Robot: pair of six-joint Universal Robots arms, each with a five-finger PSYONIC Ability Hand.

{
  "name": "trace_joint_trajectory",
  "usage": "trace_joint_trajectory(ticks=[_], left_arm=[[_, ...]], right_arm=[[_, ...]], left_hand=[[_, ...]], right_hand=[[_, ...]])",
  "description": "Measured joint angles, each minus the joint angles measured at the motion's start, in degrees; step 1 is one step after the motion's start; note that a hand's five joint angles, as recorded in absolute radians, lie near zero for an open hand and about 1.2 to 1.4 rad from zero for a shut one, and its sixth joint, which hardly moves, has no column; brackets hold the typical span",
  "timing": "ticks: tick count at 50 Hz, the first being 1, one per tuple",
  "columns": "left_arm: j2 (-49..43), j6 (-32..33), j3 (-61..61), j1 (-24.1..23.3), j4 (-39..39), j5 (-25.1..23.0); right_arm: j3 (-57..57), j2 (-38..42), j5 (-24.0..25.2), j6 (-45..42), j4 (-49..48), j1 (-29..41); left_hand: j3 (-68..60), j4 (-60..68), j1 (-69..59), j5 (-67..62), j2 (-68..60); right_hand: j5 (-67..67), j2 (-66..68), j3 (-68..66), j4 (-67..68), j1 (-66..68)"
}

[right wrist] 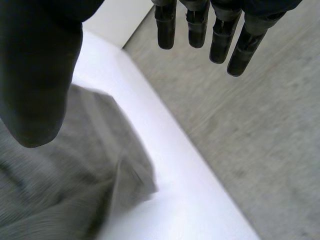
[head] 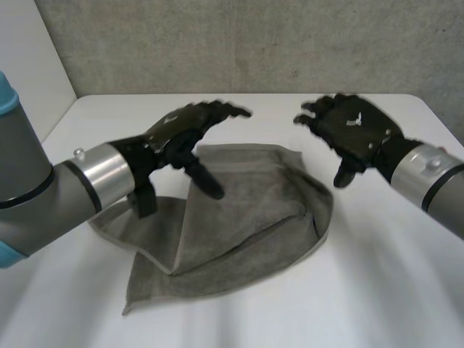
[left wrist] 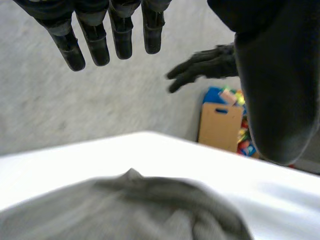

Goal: Fold the towel.

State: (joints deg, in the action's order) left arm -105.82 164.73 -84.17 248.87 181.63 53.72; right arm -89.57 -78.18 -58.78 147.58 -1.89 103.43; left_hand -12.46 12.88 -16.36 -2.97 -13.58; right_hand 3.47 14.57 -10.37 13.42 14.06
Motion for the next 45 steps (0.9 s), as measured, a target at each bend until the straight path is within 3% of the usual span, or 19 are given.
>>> trace_joint_trajectory(ticks=[8,23,30,34,40,45], left_arm=[[2.1,4.4,-5.8,4.3,-3.5,4.5],[13.9,5.0,-20.7,3.9,-4.8,12.5],[15.0,8.6,-24.9,-1.6,-6.6,17.9],[14.4,11.4,-26.0,-5.5,-7.2,23.4],[11.5,16.6,-26.6,-13.3,-7.3,37.0],[9.7,20.1,-26.8,-18.0,-7.3,45.1]], right_arm=[[-4.0,1.2,0.0,-1.7,0.3,0.4],[-5.2,2.3,2.8,-4.6,-0.2,1.4],[-3.1,8.5,3.1,-13.6,2.0,0.8],[-1.0,12.2,2.7,-18.4,3.5,0.6],[1.9,16.3,2.3,-20.9,4.6,0.5],[2.4,17.0,2.2,-20.7,4.6,0.6]], left_hand=[[0.0,0.0,0.0,0.0,0.0],[0.0,0.0,0.0,0.0,0.1],[0.0,0.0,0.0,0.0,0.1],[0.0,0.0,0.0,0.0,0.1],[0.0,0.0,0.0,0.0,0.1],[0.0,0.0,0.0,0.0,0.1]], right_hand=[[0.0,0.0,0.0,0.0,0.0],[0.0,-0.2,0.0,0.0,0.0],[0.0,-0.2,0.0,0.0,0.0],[0.0,-0.2,0.0,0.0,0.0],[0.0,-0.2,0.0,0.0,0.0],[0.0,-0.2,0.0,0.0,0.0]])
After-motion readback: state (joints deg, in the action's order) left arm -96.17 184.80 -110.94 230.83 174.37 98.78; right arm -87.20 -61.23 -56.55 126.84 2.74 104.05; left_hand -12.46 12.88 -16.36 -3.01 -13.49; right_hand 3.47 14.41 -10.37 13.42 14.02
